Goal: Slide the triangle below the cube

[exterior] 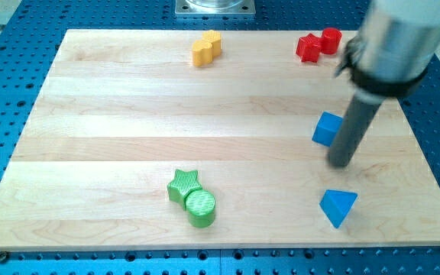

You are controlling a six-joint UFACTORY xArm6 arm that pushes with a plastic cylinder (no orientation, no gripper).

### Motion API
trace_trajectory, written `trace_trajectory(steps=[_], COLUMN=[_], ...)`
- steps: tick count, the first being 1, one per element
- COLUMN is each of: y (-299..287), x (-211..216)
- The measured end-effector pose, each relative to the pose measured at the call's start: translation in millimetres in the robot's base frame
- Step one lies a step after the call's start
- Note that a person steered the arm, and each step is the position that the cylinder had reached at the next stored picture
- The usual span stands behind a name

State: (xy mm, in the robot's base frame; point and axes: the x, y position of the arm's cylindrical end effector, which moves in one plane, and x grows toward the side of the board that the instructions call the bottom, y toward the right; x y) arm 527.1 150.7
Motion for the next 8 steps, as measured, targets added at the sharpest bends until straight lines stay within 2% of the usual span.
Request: trace_trajectory(steps=[1, 2, 3, 4, 7, 8], y=[-10.3, 29.9, 21.7, -47.0, -48.7, 2.5], x=[-50.8, -87.3, -89.6, -39.5, 91.9, 63.4])
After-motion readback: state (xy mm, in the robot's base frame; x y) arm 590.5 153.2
